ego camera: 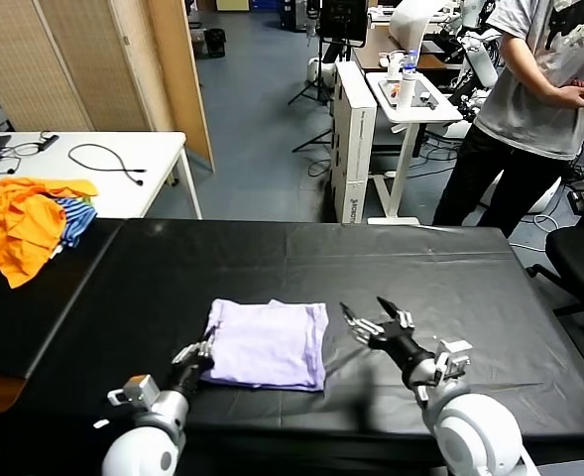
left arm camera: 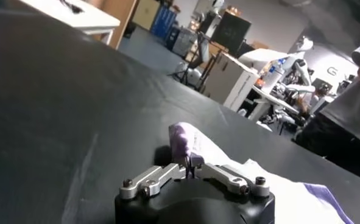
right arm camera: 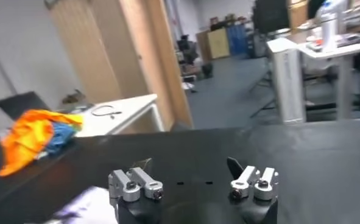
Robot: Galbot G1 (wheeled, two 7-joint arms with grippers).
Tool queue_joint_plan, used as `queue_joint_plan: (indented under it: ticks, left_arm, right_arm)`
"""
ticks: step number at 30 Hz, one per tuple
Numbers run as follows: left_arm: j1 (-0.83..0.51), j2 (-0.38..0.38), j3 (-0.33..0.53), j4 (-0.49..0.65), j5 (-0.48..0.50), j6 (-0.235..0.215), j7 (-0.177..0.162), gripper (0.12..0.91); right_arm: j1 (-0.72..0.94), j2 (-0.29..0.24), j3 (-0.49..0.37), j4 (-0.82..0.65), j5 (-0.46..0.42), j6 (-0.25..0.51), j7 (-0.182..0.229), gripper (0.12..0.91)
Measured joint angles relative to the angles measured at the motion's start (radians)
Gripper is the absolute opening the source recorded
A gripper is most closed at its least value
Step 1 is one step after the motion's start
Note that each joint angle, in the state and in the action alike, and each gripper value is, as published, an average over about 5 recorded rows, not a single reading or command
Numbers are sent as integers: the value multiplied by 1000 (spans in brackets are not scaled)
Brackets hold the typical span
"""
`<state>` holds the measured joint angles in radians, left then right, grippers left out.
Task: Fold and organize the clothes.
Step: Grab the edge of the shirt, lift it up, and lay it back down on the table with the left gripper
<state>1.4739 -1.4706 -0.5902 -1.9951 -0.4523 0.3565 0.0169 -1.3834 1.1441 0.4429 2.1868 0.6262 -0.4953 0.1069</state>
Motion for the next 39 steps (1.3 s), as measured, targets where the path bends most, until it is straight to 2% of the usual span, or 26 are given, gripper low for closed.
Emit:
queue_joint_plan:
  ticks: [6,15,19,22,25,28,33,39]
  left_arm:
    - [35,137,-84,-23,-41,-6,-1,172]
    - [90,406,-307,-25,-59,-27,12,172]
    - [117,495,-397,-51,-46,-29,-2,172]
    - [128,524,-425,-89,-11,-20,-26,172]
    - [126,515,-409,-142,15,-1,-60,172]
    - [118,469,-344,-204,16,13,-82,172]
    - [100,332,-166,-260,36,21,-93,172]
    - [73,153,32,-243,62,25,-94,172]
  right_arm:
    - [-29,16,27,-24,-20,5,-1,907]
    - [-29,32,10,-44,-34,7,-1,907]
    - [-30,32,5,-54,-34,13,-5,907]
    - [-33,37,-5,-58,-37,16,-6,907]
    - [-35,40,-13,-57,-42,16,-6,907]
    - [-36,40,-16,-52,-47,15,-6,907]
    - [-37,40,-15,-37,-46,10,-5,907]
    - [-29,42,-16,-17,-9,-5,-2,907]
